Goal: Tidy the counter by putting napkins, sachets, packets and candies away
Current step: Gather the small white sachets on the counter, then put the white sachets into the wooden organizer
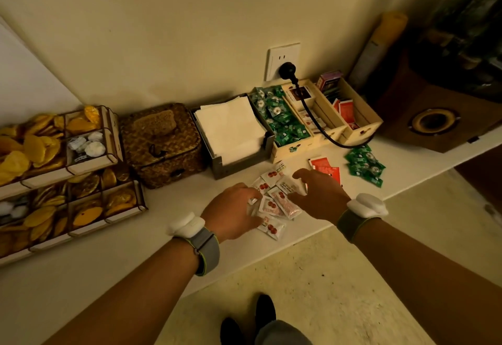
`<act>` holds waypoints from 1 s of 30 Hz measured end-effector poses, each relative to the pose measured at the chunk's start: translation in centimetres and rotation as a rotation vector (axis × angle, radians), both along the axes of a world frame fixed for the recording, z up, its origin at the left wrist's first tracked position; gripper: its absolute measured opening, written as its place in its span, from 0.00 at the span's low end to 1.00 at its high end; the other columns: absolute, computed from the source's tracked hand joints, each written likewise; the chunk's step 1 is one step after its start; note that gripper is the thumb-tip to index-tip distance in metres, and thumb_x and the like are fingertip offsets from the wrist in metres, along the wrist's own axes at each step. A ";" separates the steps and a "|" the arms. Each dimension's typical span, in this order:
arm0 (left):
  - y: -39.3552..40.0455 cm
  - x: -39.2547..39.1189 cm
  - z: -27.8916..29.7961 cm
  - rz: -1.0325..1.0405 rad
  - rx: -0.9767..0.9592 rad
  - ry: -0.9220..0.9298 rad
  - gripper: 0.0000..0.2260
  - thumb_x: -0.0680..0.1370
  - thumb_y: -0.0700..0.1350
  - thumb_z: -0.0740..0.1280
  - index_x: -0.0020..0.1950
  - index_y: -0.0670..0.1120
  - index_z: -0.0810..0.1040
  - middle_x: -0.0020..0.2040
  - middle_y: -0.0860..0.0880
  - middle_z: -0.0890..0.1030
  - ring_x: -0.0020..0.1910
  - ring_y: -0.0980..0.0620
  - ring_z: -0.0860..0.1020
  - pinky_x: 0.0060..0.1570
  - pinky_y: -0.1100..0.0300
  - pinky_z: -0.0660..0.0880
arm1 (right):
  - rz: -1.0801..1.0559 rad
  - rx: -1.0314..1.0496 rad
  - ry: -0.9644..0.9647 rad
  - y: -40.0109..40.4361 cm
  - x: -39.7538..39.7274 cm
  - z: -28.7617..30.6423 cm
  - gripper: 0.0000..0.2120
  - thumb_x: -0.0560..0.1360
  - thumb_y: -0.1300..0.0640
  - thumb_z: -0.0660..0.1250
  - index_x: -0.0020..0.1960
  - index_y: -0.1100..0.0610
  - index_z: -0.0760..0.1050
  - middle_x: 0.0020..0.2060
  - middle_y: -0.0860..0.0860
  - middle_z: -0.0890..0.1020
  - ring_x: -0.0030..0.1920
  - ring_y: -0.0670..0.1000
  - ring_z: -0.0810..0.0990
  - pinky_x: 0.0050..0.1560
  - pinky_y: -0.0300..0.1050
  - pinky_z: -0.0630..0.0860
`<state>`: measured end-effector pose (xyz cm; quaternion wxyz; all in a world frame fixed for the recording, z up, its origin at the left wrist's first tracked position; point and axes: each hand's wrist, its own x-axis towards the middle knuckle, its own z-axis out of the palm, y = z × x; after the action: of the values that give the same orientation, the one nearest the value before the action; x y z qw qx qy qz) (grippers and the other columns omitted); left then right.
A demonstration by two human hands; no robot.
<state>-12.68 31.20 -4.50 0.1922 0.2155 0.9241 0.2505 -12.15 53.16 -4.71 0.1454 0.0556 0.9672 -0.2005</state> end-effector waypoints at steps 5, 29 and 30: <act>0.1 0.9 -0.7 -0.119 -0.054 0.041 0.25 0.69 0.54 0.72 0.65 0.52 0.73 0.63 0.50 0.74 0.59 0.48 0.75 0.56 0.55 0.75 | 0.003 -0.008 -0.046 -0.5 1.5 -0.4 0.31 0.71 0.41 0.68 0.70 0.49 0.64 0.66 0.52 0.73 0.64 0.55 0.72 0.61 0.51 0.71; 4.2 -0.7 -1.7 -0.328 -0.171 0.129 0.18 0.76 0.52 0.65 0.65 0.54 0.71 0.67 0.52 0.73 0.61 0.50 0.73 0.60 0.54 0.69 | 0.263 0.120 0.102 -2.0 -2.7 -3.0 0.23 0.71 0.49 0.69 0.63 0.55 0.68 0.51 0.57 0.79 0.46 0.57 0.80 0.41 0.46 0.76; 4.3 -0.7 -1.7 -0.325 -0.182 0.118 0.16 0.77 0.51 0.64 0.64 0.53 0.72 0.66 0.52 0.73 0.60 0.49 0.73 0.60 0.55 0.70 | 0.258 0.116 0.101 -2.0 -2.7 -3.1 0.23 0.71 0.50 0.70 0.62 0.55 0.68 0.50 0.56 0.79 0.45 0.57 0.80 0.40 0.45 0.76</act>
<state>-13.41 35.46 -6.25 0.1945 0.3578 0.9056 0.1186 -14.87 51.13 -7.78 0.1179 -0.0709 0.9824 -0.1265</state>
